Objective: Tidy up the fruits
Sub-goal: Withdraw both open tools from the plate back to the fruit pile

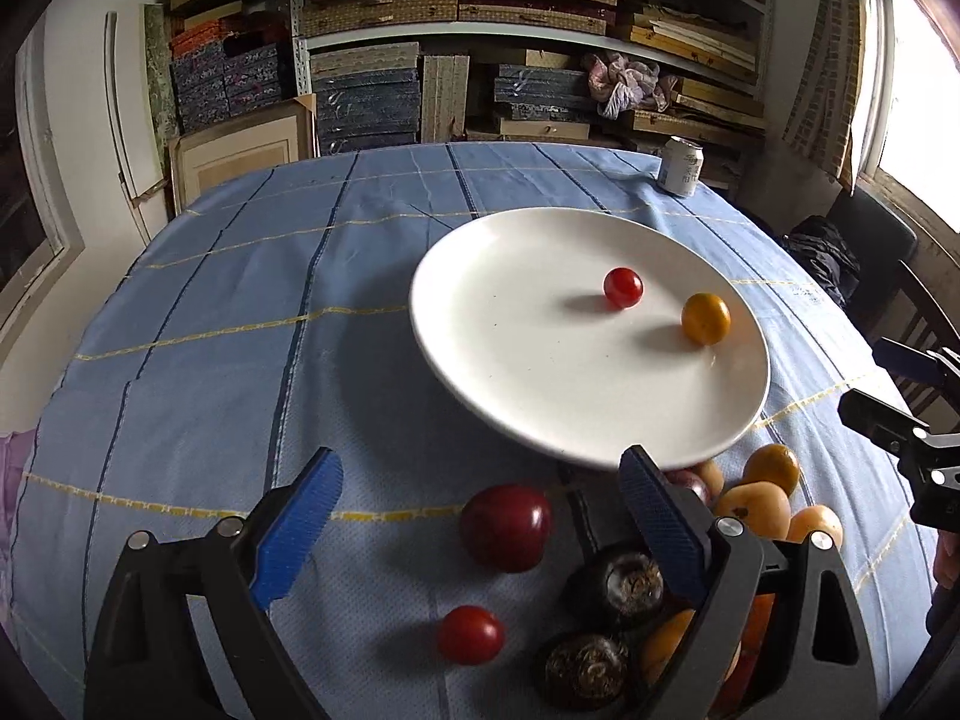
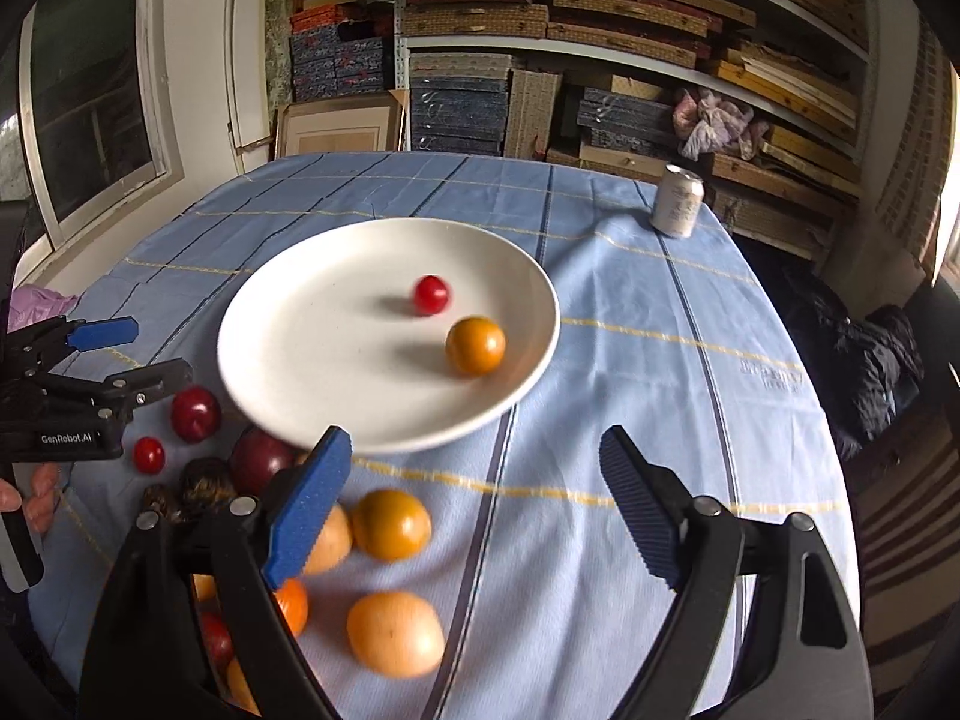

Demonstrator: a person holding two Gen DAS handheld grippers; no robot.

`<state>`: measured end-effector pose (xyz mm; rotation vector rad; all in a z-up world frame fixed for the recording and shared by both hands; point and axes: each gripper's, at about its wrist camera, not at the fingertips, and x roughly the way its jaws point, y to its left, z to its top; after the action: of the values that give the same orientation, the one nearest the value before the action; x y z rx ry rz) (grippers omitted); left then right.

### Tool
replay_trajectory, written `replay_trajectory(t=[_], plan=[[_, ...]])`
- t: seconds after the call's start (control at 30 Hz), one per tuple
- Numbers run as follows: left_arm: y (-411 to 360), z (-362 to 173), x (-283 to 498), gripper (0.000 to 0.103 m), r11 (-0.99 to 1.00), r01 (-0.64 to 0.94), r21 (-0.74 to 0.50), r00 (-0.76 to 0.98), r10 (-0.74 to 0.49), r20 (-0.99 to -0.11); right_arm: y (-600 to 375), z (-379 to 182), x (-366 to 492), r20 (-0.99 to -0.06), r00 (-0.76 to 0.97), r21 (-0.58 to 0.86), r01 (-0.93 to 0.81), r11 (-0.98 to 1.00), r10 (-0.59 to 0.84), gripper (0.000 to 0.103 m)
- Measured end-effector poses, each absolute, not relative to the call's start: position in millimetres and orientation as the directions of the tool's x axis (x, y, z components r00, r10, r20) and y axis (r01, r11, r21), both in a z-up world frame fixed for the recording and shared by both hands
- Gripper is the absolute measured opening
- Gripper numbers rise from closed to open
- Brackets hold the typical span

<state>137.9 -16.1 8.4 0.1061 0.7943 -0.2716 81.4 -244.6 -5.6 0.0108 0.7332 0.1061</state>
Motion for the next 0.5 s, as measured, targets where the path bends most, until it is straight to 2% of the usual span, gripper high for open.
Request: replay_trajectory(t=[0.23, 0.4, 0.5], plan=[[12, 0, 113, 0.094, 0.972, 0.233, 0.006, 0.677, -0.157, -0.719, -258, -19, 33, -0.662, 0.743, 0.120, -0.024, 0.992, 0.098, 0.083], [16, -16, 107, 0.094, 0.966, 0.229, 0.122, 0.671, -0.066, -0.739, -278, -31, 17, -0.676, 0.735, 0.142, 0.063, 0.988, 0.050, 0.083], [17, -23, 111, 0.094, 0.961, 0.255, 0.110, 0.651, -0.087, -0.754, -285, -37, 16, -0.692, 0.721, 0.144, 0.087, 0.986, 0.037, 0.083]])
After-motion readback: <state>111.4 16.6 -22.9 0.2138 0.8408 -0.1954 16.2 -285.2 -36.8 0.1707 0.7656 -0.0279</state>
